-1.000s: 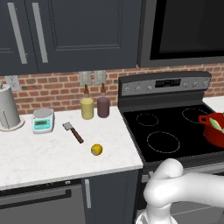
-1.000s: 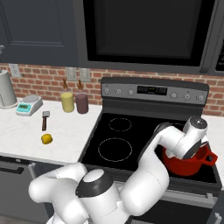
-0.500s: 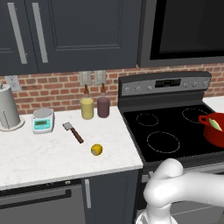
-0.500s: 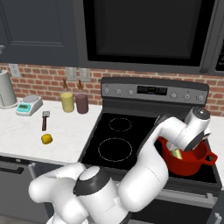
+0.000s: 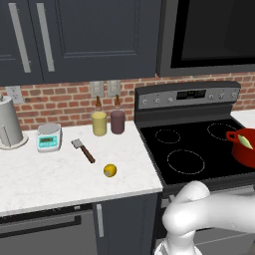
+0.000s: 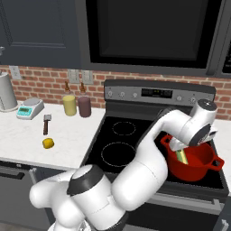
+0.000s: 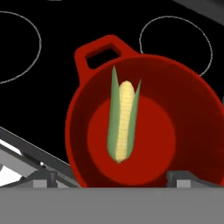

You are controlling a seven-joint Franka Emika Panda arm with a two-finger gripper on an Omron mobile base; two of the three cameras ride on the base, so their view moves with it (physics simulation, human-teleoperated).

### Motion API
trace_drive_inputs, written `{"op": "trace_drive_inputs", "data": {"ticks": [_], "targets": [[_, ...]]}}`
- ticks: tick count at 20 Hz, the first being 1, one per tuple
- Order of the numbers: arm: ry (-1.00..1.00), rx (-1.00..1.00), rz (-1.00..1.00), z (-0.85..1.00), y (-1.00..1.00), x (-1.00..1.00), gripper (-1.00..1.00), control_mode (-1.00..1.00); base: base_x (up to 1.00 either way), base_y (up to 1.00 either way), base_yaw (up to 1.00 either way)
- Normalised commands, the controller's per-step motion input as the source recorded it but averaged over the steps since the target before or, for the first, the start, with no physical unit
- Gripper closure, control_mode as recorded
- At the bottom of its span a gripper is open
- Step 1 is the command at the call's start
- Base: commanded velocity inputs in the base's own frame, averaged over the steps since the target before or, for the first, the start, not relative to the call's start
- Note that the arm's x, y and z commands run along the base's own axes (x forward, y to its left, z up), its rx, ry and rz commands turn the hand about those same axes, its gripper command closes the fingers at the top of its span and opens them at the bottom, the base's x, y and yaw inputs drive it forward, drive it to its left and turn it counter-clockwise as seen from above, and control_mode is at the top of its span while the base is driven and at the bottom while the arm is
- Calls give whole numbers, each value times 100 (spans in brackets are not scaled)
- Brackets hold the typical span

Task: Put the lemon and corn in the pot. Retrieve the spatula and lightly stir the vegetables in the pot.

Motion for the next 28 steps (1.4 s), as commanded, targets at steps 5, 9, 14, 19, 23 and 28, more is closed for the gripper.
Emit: {"op": "trace_drive_inputs", "data": {"ticks": [5,9,14,19,23,28], "targets": [[0,0,0,0,12,0,-100,-100,0,0,0],[0,0,-1,0,88,0,-100,-100,0,0,0],[0,0,-7,0,100,-11,-100,-100,0,0,0],[0,0,-19,0,100,-28,-100,-100,0,0,0],[1,0,-21,0,100,-30,-100,-100,0,0,0],[8,0,-21,0,100,-13,-100,-100,0,0,0]]}}
